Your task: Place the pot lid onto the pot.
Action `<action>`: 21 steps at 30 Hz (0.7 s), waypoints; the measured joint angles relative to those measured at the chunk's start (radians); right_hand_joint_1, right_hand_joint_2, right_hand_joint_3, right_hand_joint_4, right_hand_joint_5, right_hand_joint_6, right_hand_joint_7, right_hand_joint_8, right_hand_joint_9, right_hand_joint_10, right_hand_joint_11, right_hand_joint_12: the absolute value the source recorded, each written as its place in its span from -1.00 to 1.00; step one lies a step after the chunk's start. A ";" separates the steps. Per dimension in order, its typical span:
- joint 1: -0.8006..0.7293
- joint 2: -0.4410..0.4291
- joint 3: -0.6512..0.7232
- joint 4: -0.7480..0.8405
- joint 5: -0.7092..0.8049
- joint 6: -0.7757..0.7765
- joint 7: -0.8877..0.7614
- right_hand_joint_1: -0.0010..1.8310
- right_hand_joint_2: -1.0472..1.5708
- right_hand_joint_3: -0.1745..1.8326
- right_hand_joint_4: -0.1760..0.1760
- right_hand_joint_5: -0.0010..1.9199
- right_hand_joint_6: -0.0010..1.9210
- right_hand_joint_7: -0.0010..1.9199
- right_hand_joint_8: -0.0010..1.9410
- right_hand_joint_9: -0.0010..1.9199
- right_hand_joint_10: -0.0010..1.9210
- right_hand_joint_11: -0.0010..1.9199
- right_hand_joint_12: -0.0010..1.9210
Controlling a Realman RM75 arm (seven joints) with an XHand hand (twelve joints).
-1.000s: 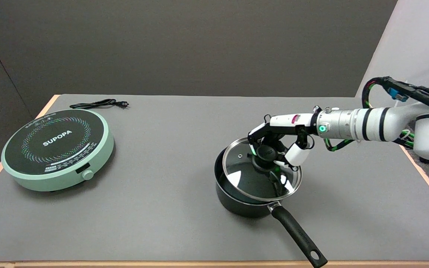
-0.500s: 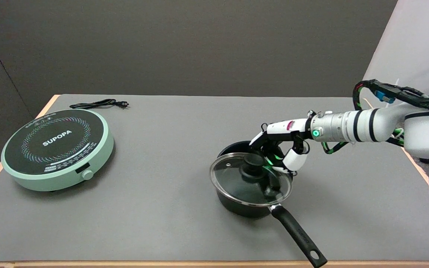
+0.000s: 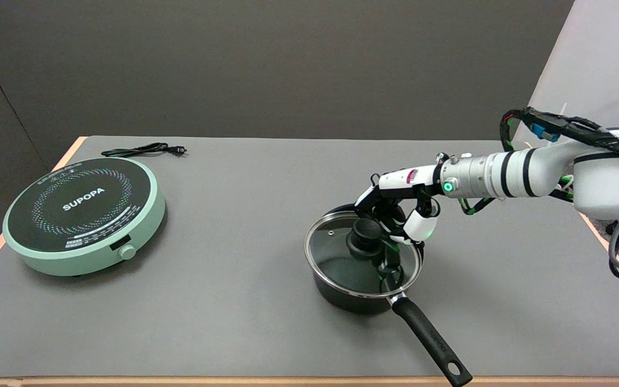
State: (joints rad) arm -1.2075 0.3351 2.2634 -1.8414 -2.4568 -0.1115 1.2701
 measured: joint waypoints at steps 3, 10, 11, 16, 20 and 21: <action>0.002 0.005 0.006 0.000 0.000 -0.007 0.000 0.49 0.38 0.03 1.00 -0.42 0.63 -0.08 0.50 -0.18 0.87 -0.36 0.56; 0.006 0.011 0.022 -0.003 -0.002 -0.028 -0.001 0.49 0.38 0.03 1.00 -0.42 0.63 -0.08 0.50 -0.18 0.87 -0.36 0.56; 0.007 0.012 0.024 -0.004 -0.002 -0.031 -0.001 0.49 0.38 0.03 1.00 -0.42 0.63 -0.08 0.50 -0.18 0.87 -0.36 0.56; 0.009 0.012 0.034 -0.006 -0.004 -0.044 -0.003 0.49 0.38 0.03 1.00 -0.42 0.63 -0.08 0.50 -0.18 0.87 -0.36 0.56; 0.011 0.012 0.040 -0.008 -0.005 -0.053 -0.007 0.49 0.38 0.03 1.00 -0.42 0.63 -0.08 0.50 -0.18 0.87 -0.36 0.56; 0.011 0.011 0.041 -0.009 -0.005 -0.056 -0.008 0.49 0.38 0.03 1.00 -0.42 0.63 -0.08 0.50 -0.18 0.87 -0.36 0.56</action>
State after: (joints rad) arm -1.1961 0.3463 2.3047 -1.8500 -2.4615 -0.1674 1.2624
